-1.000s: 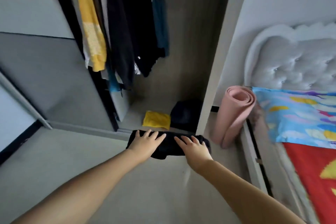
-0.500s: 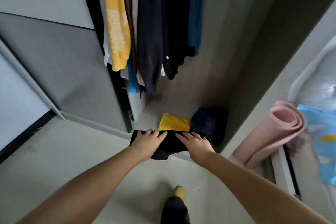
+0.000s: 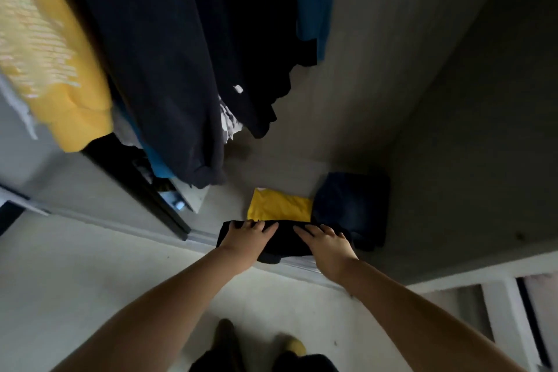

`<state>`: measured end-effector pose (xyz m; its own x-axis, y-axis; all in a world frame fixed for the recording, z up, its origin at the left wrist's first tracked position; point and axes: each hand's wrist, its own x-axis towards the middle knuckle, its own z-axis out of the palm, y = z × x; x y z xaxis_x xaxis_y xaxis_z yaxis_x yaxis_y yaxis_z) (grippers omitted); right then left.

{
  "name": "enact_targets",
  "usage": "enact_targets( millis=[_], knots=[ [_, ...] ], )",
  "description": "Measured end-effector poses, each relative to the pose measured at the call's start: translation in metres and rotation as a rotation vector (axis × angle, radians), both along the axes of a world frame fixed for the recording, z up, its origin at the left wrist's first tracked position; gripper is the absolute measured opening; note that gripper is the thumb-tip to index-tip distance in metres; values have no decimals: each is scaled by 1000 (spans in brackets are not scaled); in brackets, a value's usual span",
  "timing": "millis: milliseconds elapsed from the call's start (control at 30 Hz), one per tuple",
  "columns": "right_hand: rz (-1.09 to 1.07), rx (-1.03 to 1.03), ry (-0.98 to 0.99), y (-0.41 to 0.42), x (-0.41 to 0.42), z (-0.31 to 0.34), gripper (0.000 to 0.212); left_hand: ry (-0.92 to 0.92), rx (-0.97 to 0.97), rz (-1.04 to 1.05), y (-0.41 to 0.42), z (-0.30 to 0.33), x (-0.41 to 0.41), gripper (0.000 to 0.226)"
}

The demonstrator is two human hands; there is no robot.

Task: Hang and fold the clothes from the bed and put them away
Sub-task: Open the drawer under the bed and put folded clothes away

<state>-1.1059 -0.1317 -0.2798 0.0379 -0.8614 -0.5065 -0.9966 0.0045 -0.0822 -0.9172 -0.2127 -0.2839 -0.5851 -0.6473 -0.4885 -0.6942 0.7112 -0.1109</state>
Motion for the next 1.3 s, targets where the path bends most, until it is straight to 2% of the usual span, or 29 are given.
enact_targets(
  millis=[133,233,300,500,633,700,833,900,967,1100,1233,1300],
  knots=[
    [-54,30,7,-49,-12,-93,86,-27,14,-60,-54,-96,-16,85],
    [-82,45,16,-97,-21,-187,80,-59,1,-112,-105,-186,-31,80],
    [-90,47,18,-121,-26,-211,76,-73,13,-124,-131,-207,-38,77],
    [-157,-145,-8,-209,-54,-307,73,63,-251,-155,-223,-301,-64,74],
    [-220,-260,45,-237,-63,-374,77,161,-337,-126,-258,-378,-75,84],
    [-230,-244,79,-240,-63,-412,80,177,-307,-108,-261,-420,-78,90],
    [-292,14,7,-208,-54,-488,85,112,-83,-4,-231,-502,-71,76],
    [-286,55,7,-193,-51,-509,89,93,15,65,-217,-527,-65,86],
    [-276,59,10,-191,-52,-512,94,111,40,98,-214,-536,-63,93],
    [-278,204,-5,-204,-54,-499,98,-3,157,97,-221,-519,-74,87],
    [-277,283,-83,-203,-57,-456,79,-141,236,36,-223,-466,-78,85],
    [-306,222,-113,-194,-54,-415,69,-100,233,1,-215,-424,-80,79]
  ],
)
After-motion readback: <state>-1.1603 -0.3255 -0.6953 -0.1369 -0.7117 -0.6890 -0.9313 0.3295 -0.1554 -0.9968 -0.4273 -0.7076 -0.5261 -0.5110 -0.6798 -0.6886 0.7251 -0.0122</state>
